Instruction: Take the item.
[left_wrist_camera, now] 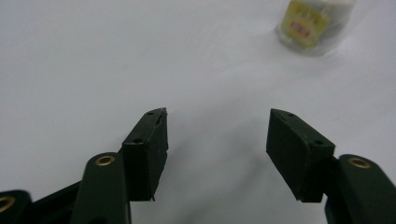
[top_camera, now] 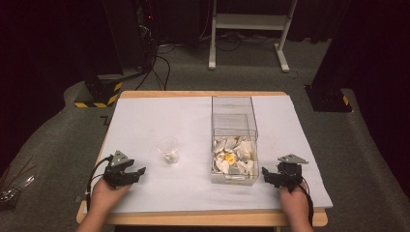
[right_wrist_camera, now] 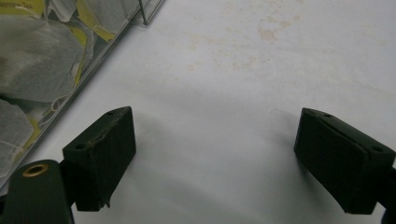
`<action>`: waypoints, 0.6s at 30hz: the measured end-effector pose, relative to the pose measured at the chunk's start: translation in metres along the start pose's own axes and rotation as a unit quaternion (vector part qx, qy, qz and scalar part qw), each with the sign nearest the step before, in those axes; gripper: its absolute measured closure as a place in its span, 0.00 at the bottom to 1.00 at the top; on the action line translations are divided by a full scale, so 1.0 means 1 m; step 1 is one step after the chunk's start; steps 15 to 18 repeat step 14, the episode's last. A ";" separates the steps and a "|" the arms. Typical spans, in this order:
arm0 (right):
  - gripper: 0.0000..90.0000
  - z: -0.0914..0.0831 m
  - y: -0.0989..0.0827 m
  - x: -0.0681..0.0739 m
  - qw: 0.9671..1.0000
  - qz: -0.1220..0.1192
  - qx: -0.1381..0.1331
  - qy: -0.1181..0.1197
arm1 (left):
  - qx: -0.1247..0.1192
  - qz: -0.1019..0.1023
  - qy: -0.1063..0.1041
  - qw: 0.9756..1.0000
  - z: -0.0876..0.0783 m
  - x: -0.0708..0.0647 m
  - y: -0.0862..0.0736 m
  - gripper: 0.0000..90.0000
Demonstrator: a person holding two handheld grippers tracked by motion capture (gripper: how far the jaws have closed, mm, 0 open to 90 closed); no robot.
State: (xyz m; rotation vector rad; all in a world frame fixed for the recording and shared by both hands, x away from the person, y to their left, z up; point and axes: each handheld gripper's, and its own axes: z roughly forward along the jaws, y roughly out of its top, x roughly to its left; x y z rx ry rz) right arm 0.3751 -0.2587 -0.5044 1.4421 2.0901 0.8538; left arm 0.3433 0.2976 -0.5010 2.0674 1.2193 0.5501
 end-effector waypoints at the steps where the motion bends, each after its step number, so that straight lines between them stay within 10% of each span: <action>1: 0.14 0.000 0.000 0.000 1.000 0.001 0.000 0.000 | 0.000 0.004 0.004 1.000 0.000 0.000 -0.002 0.41; 18: 0.14 0.000 0.000 0.000 1.000 0.000 0.000 0.000 | -0.015 -0.020 0.010 1.000 0.001 0.002 -0.008 0.33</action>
